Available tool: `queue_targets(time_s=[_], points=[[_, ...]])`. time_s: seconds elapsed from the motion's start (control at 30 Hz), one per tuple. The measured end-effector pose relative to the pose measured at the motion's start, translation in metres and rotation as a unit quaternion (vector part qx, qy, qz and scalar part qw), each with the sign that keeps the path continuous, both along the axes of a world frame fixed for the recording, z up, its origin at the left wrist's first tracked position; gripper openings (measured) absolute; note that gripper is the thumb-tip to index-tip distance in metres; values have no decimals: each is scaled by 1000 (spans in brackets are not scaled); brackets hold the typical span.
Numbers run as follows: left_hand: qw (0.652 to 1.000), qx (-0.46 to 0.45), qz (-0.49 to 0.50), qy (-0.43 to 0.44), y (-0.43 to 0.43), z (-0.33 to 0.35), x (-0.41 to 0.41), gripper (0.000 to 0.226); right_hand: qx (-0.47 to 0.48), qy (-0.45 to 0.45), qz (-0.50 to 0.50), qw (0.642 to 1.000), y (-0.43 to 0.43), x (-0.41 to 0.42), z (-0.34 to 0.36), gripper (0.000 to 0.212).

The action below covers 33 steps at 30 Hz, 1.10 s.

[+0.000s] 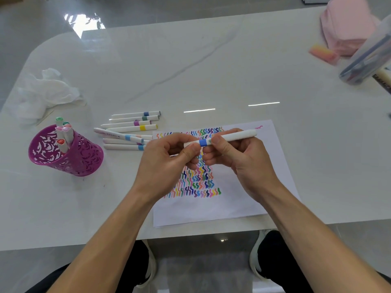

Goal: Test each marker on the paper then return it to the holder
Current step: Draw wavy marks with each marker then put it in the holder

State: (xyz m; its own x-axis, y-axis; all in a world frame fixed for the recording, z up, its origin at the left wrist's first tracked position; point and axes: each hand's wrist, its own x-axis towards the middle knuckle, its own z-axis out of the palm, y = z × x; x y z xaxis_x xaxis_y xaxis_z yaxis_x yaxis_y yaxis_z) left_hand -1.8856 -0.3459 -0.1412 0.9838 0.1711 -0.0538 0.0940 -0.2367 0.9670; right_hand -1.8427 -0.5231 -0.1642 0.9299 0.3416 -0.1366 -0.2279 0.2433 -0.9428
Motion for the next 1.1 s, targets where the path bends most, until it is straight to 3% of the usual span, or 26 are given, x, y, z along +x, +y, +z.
queue_targets(time_s=[0.2, 0.37, 0.53, 0.63, 0.8, 1.1], points=[[994, -73, 67, -37, 7, 7, 5, 8, -68, 11, -4, 998, 4, 1, -1, 30], [973, -89, 158, -144, 33, 22, 6, 6, -141, 21, -60, 988, 1, 4, -2, 46], [939, 10, 249, -237, 64, 39, -1, 12, -145, 25, -103, 984, 0, 7, -4, 50], [915, 90, 297, -258, 78, 43, -7, 34, -164, 19, -109, 980, 0, 7, -5, 48], [875, 206, 341, -275, 96, 42, -18, 32, -167, 24, -118, 979, 3, 6, -6, 61], [869, 292, 320, -241, 126, 38, -40, 28, -173, 28, -118, 977, 12, 5, -7, 64]])
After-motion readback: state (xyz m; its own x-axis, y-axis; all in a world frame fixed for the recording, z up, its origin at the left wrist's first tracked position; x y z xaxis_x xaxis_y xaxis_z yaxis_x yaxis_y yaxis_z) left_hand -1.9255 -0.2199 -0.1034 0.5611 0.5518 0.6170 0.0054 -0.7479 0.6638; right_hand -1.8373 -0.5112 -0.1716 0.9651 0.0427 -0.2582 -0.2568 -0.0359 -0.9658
